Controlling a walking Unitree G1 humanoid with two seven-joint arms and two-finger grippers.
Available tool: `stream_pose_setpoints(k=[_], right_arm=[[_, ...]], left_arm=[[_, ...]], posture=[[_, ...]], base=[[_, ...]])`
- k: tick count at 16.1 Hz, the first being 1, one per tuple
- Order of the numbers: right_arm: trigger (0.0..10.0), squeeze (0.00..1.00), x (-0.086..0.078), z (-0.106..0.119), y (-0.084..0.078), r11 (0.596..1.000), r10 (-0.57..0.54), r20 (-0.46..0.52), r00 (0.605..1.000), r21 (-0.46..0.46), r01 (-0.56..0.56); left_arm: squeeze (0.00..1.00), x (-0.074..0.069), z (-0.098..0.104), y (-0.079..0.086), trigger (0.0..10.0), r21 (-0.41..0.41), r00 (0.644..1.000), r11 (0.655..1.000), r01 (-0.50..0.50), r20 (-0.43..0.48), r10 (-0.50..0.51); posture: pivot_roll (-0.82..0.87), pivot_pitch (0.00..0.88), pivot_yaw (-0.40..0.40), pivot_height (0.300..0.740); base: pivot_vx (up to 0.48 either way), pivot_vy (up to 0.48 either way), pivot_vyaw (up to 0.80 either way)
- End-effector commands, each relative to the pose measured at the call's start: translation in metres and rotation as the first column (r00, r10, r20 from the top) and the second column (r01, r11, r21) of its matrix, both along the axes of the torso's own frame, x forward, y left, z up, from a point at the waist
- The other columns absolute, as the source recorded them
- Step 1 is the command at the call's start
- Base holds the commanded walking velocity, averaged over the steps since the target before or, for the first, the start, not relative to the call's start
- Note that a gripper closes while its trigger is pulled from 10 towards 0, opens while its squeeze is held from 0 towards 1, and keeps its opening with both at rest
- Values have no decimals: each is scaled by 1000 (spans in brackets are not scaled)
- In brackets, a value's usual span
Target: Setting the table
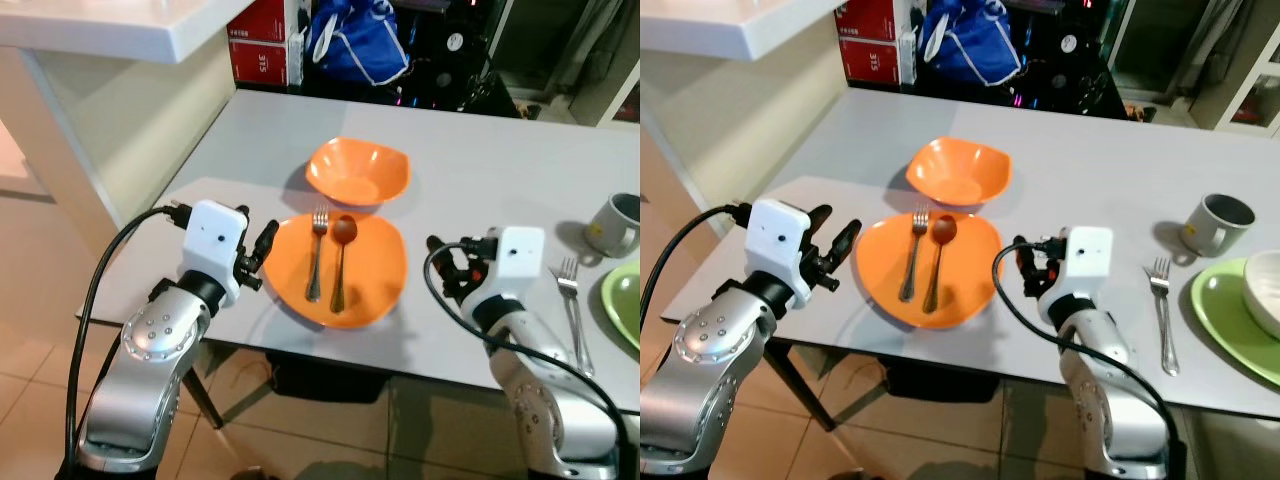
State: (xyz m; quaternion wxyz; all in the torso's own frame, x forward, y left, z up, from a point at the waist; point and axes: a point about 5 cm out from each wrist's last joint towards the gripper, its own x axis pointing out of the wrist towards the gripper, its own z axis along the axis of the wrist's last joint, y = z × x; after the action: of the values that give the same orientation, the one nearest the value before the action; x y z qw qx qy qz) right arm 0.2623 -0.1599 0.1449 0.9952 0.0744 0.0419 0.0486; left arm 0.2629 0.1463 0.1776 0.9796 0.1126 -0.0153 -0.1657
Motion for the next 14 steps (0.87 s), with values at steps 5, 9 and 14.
stream_pose_setpoints(k=[5,9,14], right_arm=[[10000,0,-3,-1,-2,998,-62,55,997,-23,63],[10000,0,3,1,3,998,-49,85,995,-38,52],[10000,0,6,1,4,998,-47,81,996,-41,51]], left_arm=[[0,0,-8,14,10000,10,994,994,-106,17,105],[0,3,0,15,10000,13,993,994,-106,55,105],[0,5,2,23,10000,17,989,991,-135,62,133]], posture=[[59,0,0,740],[86,0,-9,740],[87,0,-17,740]], base=[[0,340,0],[0,341,0],[0,340,0]])
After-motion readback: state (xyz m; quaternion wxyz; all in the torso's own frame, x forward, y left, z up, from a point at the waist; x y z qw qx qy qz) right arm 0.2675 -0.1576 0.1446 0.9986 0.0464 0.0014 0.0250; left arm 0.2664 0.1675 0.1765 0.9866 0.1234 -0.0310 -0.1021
